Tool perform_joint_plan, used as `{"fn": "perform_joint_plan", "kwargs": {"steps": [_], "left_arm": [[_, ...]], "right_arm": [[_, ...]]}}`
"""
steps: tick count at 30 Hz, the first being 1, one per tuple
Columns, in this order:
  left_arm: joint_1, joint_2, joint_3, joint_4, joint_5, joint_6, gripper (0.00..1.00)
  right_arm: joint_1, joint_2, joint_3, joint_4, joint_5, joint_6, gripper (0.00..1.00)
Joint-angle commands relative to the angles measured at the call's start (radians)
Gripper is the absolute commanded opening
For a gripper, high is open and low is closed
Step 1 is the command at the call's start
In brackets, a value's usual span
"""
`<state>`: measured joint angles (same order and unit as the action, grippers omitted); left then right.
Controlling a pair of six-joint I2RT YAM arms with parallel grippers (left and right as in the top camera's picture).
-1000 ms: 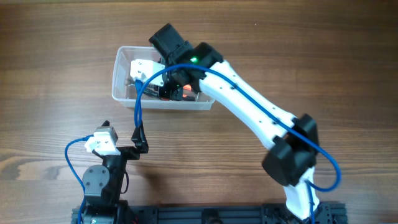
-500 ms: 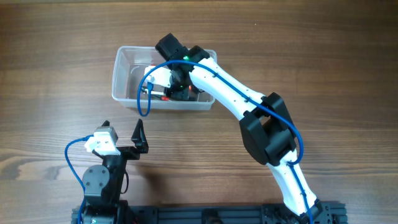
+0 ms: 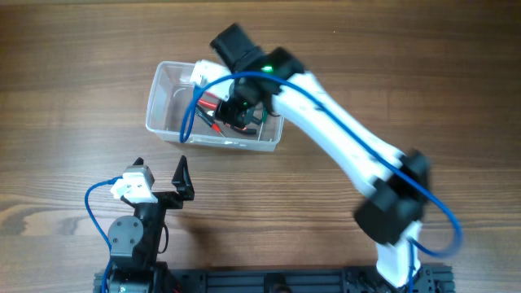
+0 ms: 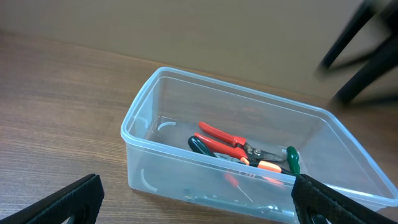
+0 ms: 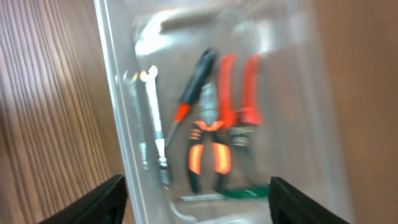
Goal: Pack container
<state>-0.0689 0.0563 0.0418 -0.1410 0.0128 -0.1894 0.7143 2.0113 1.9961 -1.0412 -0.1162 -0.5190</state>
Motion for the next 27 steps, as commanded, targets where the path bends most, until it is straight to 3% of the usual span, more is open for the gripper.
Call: {"fn": "perform_joint_plan", "kwargs": {"steps": [1, 4, 6, 8, 10, 15, 20, 22, 27], "left_arm": [[0.006, -0.001, -0.004, -0.001, -0.003, -0.009, 1.00], [0.006, -0.001, -0.004, -0.001, -0.003, -0.009, 1.00], [0.006, -0.001, -0.005, -0.001, -0.003, -0.009, 1.00], [0.006, -0.001, -0.004, -0.001, -0.003, -0.009, 1.00], [0.006, -0.001, -0.004, -0.001, -0.003, -0.009, 1.00], [0.006, -0.001, -0.004, -0.001, -0.003, -0.009, 1.00], [0.006, -0.001, -0.004, -0.001, -0.003, -0.009, 1.00], [0.006, -0.001, -0.005, -0.001, -0.003, -0.009, 1.00], [0.006, -0.001, -0.004, -0.001, -0.003, -0.009, 1.00]], "right_arm": [[-0.035, -0.106, 0.006, 0.023, 0.200, 0.140, 0.80], [-0.091, -0.126, 0.006, 0.033, 0.228, 0.327, 0.77], [-0.130, -0.121, 0.005, 0.011, 0.228, 0.534, 0.68], [-0.165, -0.108, 0.005, -0.040, 0.229, 0.705, 0.69], [-0.200, -0.085, 0.005, -0.080, 0.229, 0.786, 0.75], [-0.293, -0.061, -0.007, -0.053, 0.258, 0.807, 0.84], [-0.384, -0.079, -0.005, -0.038, 0.224, 0.613, 0.87], [-0.395, -0.109, -0.005, -0.049, 0.150, 0.588, 0.99], [-0.378, -0.217, -0.005, -0.041, -0.085, 0.605, 0.99]]}}
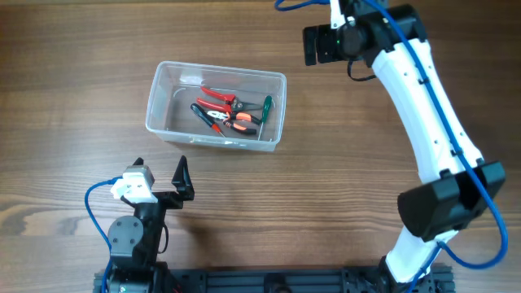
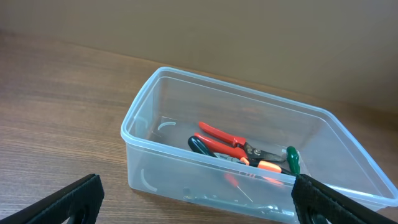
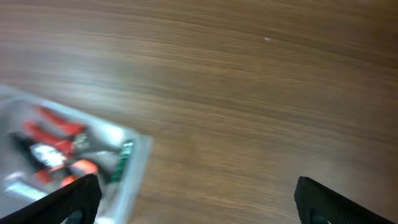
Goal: Pack container
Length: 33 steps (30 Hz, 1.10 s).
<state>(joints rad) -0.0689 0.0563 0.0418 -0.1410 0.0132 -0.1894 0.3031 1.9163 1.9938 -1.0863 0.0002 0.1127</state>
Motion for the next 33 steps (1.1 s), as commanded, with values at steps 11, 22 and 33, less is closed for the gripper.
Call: {"fn": "perform_joint_plan", "kwargs": {"steps": [11, 22, 33], "left_arm": [[0.006, -0.001, -0.004, -0.001, -0.003, -0.009, 1.00], [0.006, -0.001, -0.005, -0.001, -0.003, -0.009, 1.00], [0.006, -0.001, -0.004, -0.001, -0.003, -0.009, 1.00]], "right_arm": [[0.035, -0.371, -0.003, -0.043, -0.129, -0.097, 1.00], [0.014, -0.617, -0.003, -0.001, 0.040, -0.320, 1.00], [-0.213, -1.017, -0.361, 0.181, -0.094, -0.349, 1.00]]}}
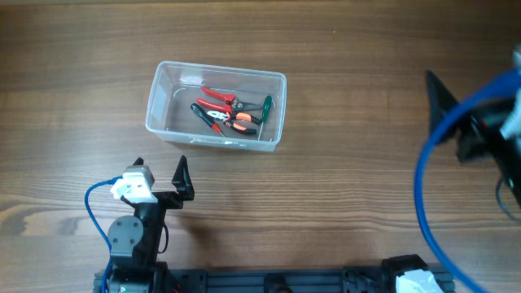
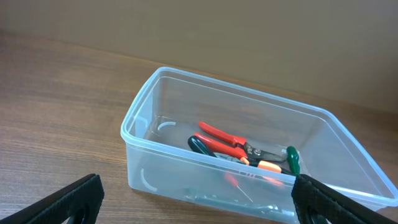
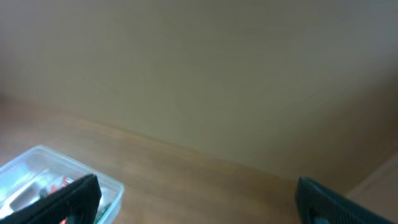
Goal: Pack container
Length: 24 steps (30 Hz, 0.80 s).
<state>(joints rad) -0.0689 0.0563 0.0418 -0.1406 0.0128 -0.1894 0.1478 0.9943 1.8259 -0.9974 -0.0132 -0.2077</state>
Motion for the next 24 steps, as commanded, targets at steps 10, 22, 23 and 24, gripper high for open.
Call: {"fn": "perform_joint_plan", "kwargs": {"steps": [10, 22, 23, 24], "left_arm": [[0.006, -0.001, -0.004, -0.001, -0.003, -0.009, 1.00], [0.006, -0.001, -0.004, -0.001, -0.003, -0.009, 1.00], [0.006, -0.001, -0.004, -0.001, -0.003, -0.009, 1.00], [0.006, -0.001, -0.005, -0.001, -0.003, -0.009, 1.00]], "right_arm": [[-0.107, -0.506, -1.036, 0.598, -0.256, -0.017, 1.00], [-0.107, -0.799, -1.651, 1.088, -0.352, 0.011, 1.00], [-0.107, -0.821, -1.674, 1.101, -0.334, 0.019, 1.00], [-0.107, -0.842, -1.697, 1.111, -0.310, 0.036, 1.00]]}}
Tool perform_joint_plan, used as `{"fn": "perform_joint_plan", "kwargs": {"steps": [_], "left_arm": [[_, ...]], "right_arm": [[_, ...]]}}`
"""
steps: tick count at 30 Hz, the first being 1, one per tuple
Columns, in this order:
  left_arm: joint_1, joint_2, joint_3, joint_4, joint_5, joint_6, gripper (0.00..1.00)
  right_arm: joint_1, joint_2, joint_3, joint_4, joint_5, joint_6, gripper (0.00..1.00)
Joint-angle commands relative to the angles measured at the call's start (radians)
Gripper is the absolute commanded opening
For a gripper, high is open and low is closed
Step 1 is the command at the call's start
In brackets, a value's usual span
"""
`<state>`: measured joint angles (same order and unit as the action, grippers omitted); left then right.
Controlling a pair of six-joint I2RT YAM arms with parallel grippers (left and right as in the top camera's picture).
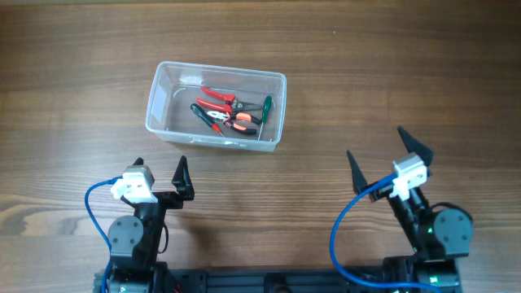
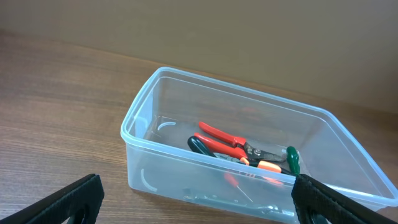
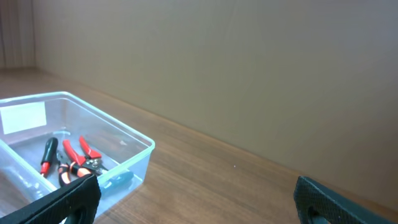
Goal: Pack container
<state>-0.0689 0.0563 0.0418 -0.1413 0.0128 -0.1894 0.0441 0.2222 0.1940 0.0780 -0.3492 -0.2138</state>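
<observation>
A clear plastic container [image 1: 159, 80] stands on the wooden table, left of centre at the back. Inside lie red-handled cutters [image 1: 217, 97], orange-and-black pliers [image 1: 236, 122], a green-handled tool [image 1: 266, 105] and a metal wrench [image 2: 236, 200] along the near wall. My left gripper [image 1: 159, 175] rests open at the front left, facing the container [image 2: 155, 93]. My right gripper [image 1: 388, 152] rests open at the front right, well away from the container [image 3: 140, 144]. Both hold nothing.
The wooden table [image 1: 366, 73] stretches around the container. A black rail [image 1: 269, 283] runs along the front edge between the two arm bases. A plain beige wall [image 3: 249, 62] stands behind the table.
My right arm has come down from the far right edge of the overhead view to its resting place at the front right, open. The left arm and container have not moved.
My right gripper was first over the container among the tools. It then stood behind the container's right end, empty, with the tools left inside. After that it was at the far right, and now it rests at the front right. My left gripper stayed open throughout.
</observation>
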Motion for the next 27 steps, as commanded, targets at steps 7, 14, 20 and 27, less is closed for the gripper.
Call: {"fn": "perform_joint_plan", "kwargs": {"steps": [7, 14, 20, 27], "left_arm": [[0.006, -0.001, -0.004, 0.000, -0.003, -0.009, 1.00], [0.006, -0.001, -0.004, 0.000, -0.003, -0.009, 1.00], [0.006, -0.001, -0.004, 0.000, -0.003, -0.009, 1.00], [0.006, -0.001, -0.004, 0.000, -0.003, -0.009, 1.00]], "right_arm": [[-0.003, -0.167, -0.137, 0.037, 0.121, 0.066, 1.00], [-0.002, -0.220, -0.189, 0.023, 0.120, 0.063, 1.00], [-0.002, -0.220, -0.189, 0.006, 0.120, 0.063, 1.00], [-0.002, -0.210, -0.188, -0.058, 0.121, 0.058, 1.00]]}}
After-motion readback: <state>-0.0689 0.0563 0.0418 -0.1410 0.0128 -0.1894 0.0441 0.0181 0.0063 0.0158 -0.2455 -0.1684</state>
